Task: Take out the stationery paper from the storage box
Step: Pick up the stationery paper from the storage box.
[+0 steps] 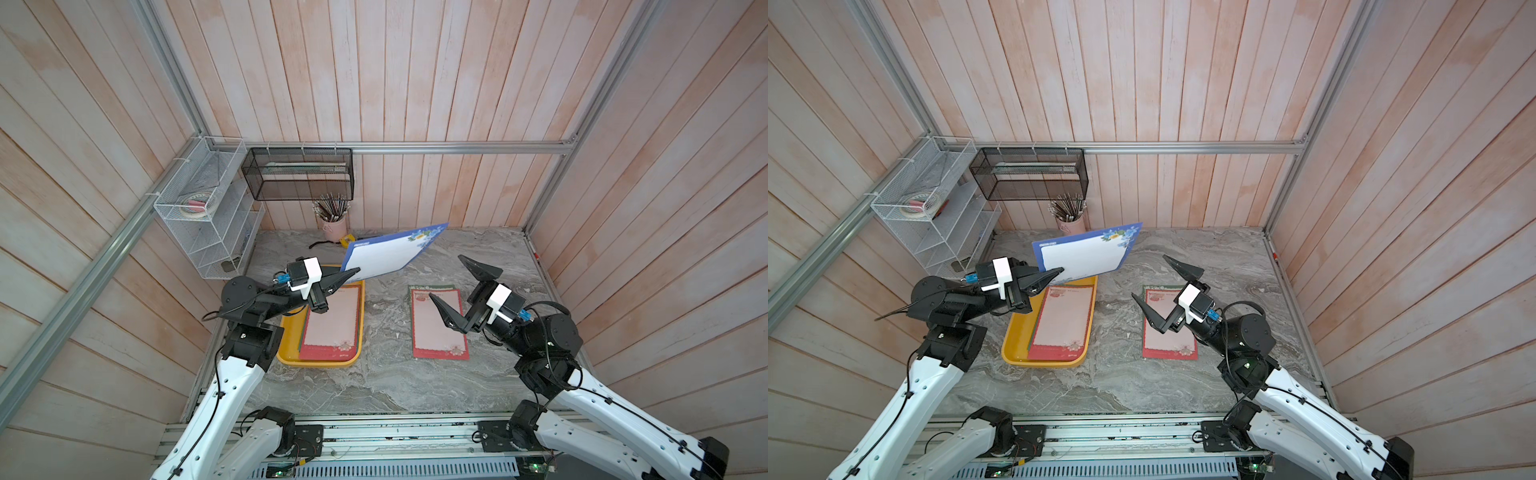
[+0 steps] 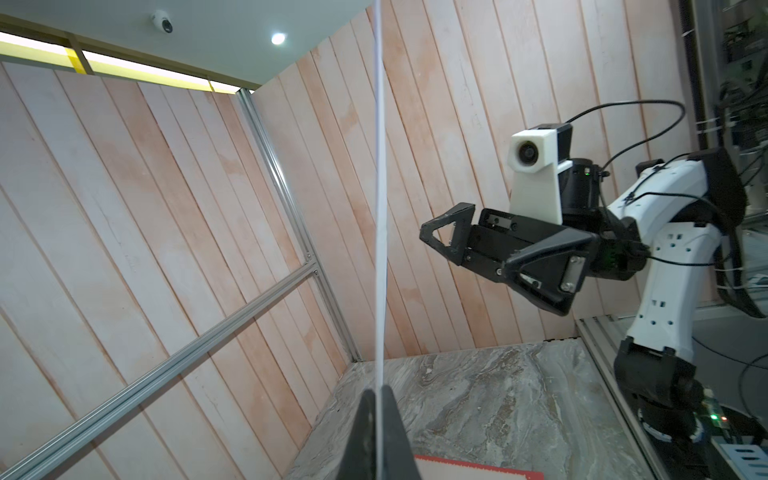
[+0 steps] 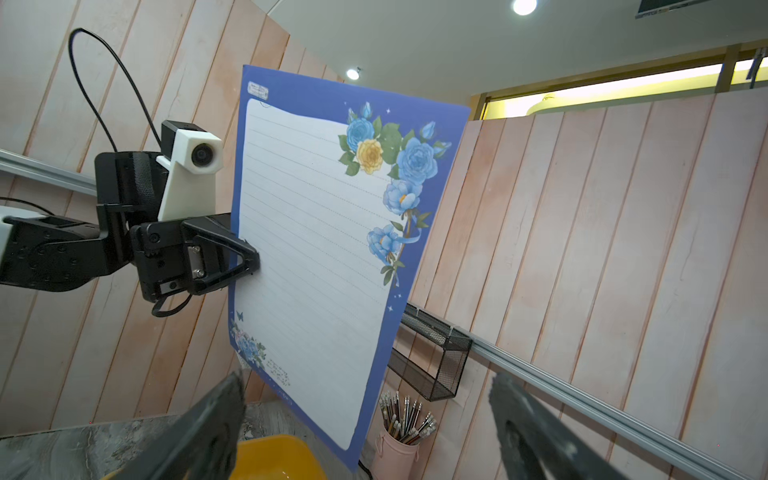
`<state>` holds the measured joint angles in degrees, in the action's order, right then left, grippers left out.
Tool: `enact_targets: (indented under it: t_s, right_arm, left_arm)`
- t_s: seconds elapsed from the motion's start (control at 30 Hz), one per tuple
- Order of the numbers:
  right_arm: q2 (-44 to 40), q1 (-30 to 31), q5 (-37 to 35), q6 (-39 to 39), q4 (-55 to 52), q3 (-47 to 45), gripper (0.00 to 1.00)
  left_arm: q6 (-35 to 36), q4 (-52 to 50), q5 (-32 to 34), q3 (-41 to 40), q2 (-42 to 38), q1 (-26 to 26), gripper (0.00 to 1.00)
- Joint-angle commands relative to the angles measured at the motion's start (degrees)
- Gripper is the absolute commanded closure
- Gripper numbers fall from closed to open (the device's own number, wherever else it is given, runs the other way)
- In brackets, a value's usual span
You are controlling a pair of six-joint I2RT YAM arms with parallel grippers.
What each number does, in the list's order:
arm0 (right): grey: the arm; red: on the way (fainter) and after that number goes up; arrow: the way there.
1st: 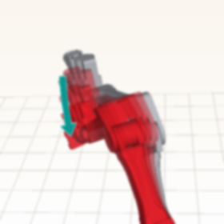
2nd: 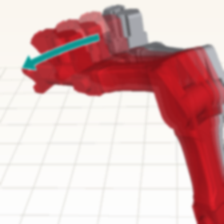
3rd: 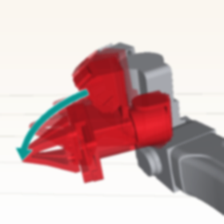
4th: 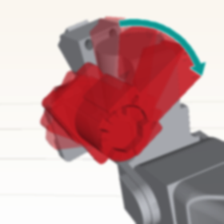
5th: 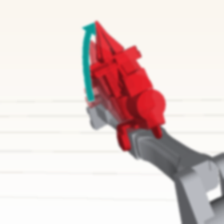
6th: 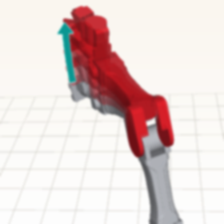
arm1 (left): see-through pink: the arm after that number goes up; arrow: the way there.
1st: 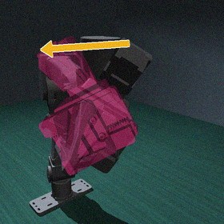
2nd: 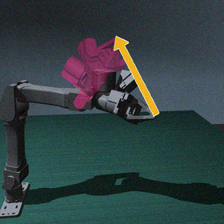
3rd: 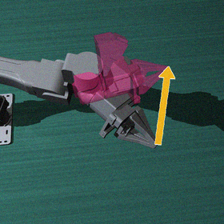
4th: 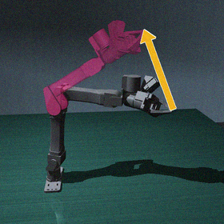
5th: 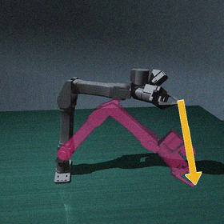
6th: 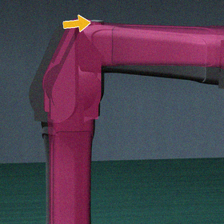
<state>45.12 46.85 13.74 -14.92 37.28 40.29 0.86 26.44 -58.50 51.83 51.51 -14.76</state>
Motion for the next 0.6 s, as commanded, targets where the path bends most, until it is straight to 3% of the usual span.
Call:
enact_targets:
  t_s: [0.0, 0.17, 0.57]
  right_arm:
    - [0.9, 0.2, 4.2, -2.6, 0.7, 2.9, 0.05]
    - [2.8, 0.2, 5.8, -3.5, 0.9, 5.1, 0.06]
    - [7.0, -0.2, 16.3, -1.7, -3.4, 9.9, 0.17]
  left_arm:
    - [-10.2, 13.2, -5.6, -2.9, -0.3, -0.4, 1.00]
    - [-12.5, 15.7, -6.5, -3.5, -0.5, -1.0, 1.00]
    - [-18.5, 21.9, -8.1, -4.2, -0.9, -3.6, 1.00]
